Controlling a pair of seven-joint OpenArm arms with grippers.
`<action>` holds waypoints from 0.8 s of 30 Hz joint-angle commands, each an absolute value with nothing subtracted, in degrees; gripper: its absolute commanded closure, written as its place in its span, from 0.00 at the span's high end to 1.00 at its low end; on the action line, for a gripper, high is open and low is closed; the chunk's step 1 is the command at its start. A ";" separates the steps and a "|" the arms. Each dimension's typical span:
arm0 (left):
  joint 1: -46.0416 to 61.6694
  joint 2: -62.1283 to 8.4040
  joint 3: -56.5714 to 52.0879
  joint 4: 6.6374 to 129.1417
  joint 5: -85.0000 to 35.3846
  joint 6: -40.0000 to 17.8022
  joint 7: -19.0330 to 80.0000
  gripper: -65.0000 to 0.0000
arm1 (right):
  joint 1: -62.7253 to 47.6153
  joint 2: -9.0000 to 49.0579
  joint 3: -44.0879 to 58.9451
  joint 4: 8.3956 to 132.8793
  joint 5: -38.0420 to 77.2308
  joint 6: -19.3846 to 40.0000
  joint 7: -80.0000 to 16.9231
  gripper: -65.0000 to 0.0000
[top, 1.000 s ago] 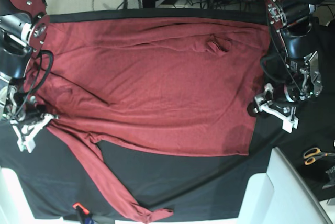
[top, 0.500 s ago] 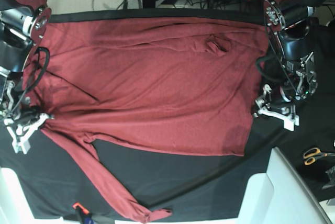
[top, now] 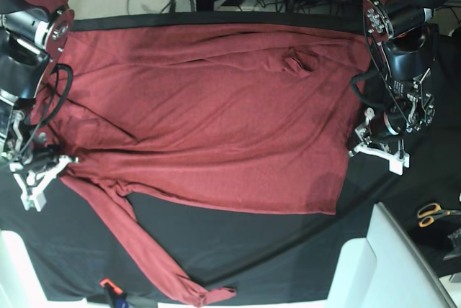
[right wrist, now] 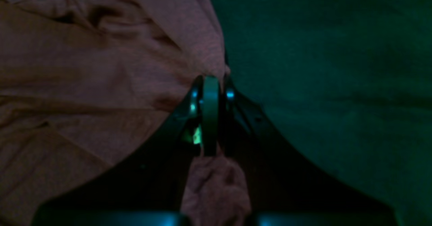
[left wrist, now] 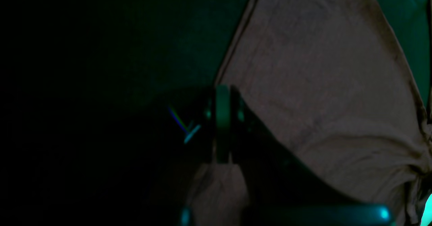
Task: Fold the T-shirt properly
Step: 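Grasp the opposite side edge of the shirt with the left gripper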
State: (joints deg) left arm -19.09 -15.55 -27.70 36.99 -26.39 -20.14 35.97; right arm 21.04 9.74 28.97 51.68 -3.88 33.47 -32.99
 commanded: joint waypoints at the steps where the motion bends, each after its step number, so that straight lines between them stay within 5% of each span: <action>1: -18.59 -16.66 -27.82 37.67 -25.10 -19.47 37.32 0.00 | 22.02 10.59 28.97 52.62 -3.47 33.45 -32.13 0.01; 24: 3.47 -14.37 -28.44 72.84 -25.63 -19.30 42.77 0.00 | 20.97 9.89 28.97 52.70 -3.38 33.45 -32.13 0.01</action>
